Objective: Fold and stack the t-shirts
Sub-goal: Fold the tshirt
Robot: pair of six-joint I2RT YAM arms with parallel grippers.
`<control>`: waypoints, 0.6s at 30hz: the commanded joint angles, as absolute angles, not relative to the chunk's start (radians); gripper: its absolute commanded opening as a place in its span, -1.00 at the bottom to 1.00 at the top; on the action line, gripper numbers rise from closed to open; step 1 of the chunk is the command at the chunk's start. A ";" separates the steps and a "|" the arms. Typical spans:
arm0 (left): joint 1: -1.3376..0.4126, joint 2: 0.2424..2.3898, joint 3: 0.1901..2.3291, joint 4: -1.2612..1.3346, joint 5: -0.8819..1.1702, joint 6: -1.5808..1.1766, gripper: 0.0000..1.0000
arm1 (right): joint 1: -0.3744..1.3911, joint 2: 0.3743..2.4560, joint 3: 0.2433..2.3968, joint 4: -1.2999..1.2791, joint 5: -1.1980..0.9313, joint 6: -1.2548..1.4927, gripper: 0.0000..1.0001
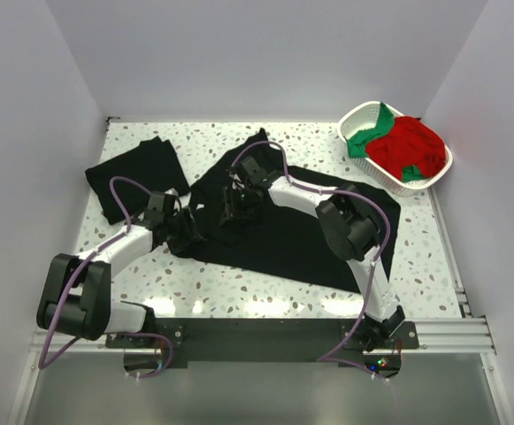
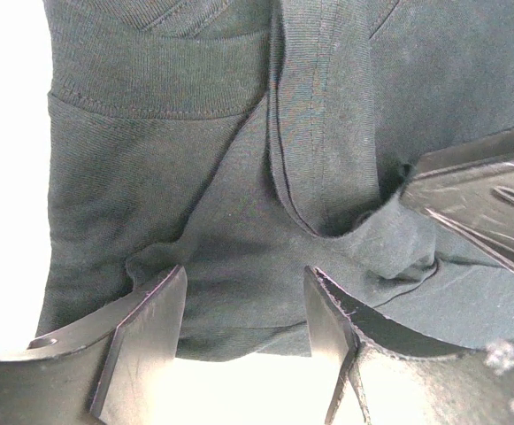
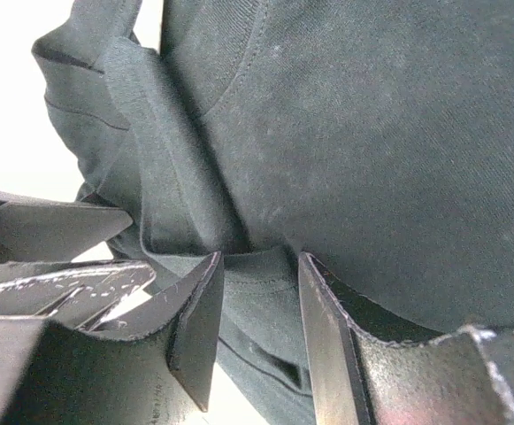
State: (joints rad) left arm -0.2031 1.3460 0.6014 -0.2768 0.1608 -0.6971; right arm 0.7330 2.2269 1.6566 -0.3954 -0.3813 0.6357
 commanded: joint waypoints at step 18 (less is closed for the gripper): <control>-0.196 1.345 0.568 -0.253 0.137 -0.699 0.21 | 0.742 2.220 1.692 -0.370 -0.437 0.632 -1.00</control>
